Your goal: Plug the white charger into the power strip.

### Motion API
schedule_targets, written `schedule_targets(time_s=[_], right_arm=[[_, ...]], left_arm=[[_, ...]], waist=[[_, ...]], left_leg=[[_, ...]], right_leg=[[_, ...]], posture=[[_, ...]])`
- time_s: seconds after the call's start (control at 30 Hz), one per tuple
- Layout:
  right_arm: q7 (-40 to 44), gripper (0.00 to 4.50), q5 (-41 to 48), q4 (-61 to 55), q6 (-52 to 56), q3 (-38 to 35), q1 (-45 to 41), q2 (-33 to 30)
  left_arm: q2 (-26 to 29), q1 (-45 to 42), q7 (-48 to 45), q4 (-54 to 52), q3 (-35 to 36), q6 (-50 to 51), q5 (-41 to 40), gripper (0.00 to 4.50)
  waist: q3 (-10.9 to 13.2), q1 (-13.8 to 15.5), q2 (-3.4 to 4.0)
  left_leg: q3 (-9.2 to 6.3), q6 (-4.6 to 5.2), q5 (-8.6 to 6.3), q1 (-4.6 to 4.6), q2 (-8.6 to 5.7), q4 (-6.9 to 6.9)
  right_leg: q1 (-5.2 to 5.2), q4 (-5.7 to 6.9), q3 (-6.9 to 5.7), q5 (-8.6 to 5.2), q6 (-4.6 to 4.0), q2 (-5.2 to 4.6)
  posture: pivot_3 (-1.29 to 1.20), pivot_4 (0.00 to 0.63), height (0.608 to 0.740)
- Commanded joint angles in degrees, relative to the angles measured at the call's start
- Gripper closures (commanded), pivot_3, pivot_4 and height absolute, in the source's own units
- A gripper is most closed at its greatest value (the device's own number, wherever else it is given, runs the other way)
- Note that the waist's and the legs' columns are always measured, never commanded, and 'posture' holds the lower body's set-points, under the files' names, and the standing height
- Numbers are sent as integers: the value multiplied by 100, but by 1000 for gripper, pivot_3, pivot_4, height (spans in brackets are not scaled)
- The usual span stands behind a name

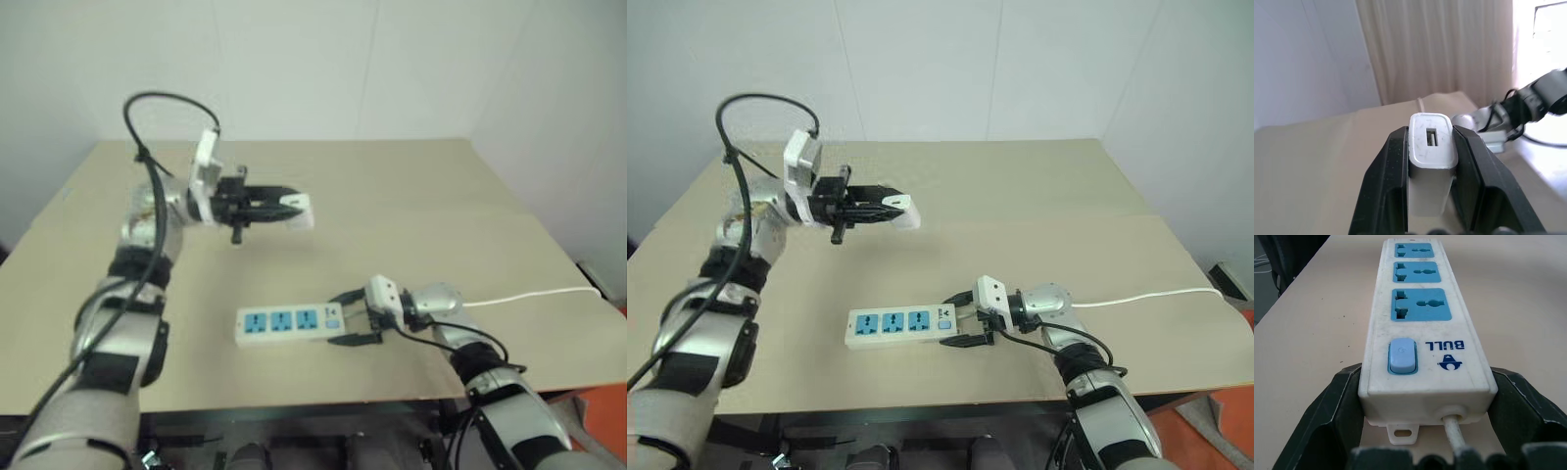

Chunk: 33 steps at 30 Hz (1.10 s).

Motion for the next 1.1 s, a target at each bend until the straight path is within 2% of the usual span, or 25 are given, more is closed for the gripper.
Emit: schedule_targets(time_s=[0.03, 0.27, 0.43, 0.63, 0.83, 1.1], right_arm=[[-135, 1063, -247, 80, -24, 27, 30, 2], [-178, 1063, -250, 238, 269, 38, 8, 106], [-189, 1063, -276, 444, 312, -4, -65, 154], [-253, 1063, -371, 758, 232, -11, -183, 185], [-274, 1063, -443, 939, 149, 4, -248, 227], [-274, 1063, -512, 1033, 130, 15, -261, 220]], left_arm=[[-248, 483, 322, -841, 235, 495, -124, 3504], [-549, 1111, 463, -1251, 252, 903, 89, 3504], [-585, 1219, 310, -1194, 284, 1137, 172, 3504], [-343, 1383, -180, -1274, 99, 1062, 513, 3504], [-121, 1417, -277, -1061, 37, 860, 846, 3504], [-28, 1467, -277, -1050, -51, 921, 809, 3504]], waist=[[0, -3, 0], [-3, -14, -1], [-3, -18, -1], [-6, -48, -2], [-9, -32, -3], [-10, -31, -4]], left_leg=[[-1, 0, 0, 0, 0, 0], [-3, 1, 1, 11, 1, 0], [-3, 0, 1, 68, 1, -6], [-3, 0, 1, 97, 2, -22], [-3, 0, 1, 98, 2, -25], [-3, 0, 1, 98, 3, -26]], right_leg=[[0, 1, 0, 0, 0, 0], [1, 12, 2, -1, -3, 5], [65, -2, -1, -8, -9, 6], [87, -11, 1, -13, -14, 6], [88, -14, 1, -14, -17, 6], [87, -14, 1, -14, -17, 6]], posture=[[0, 150, 740], [0, 150, 740], [0, 150, 740], [0, 150, 740], [0, 150, 740], [0, 150, 740]])
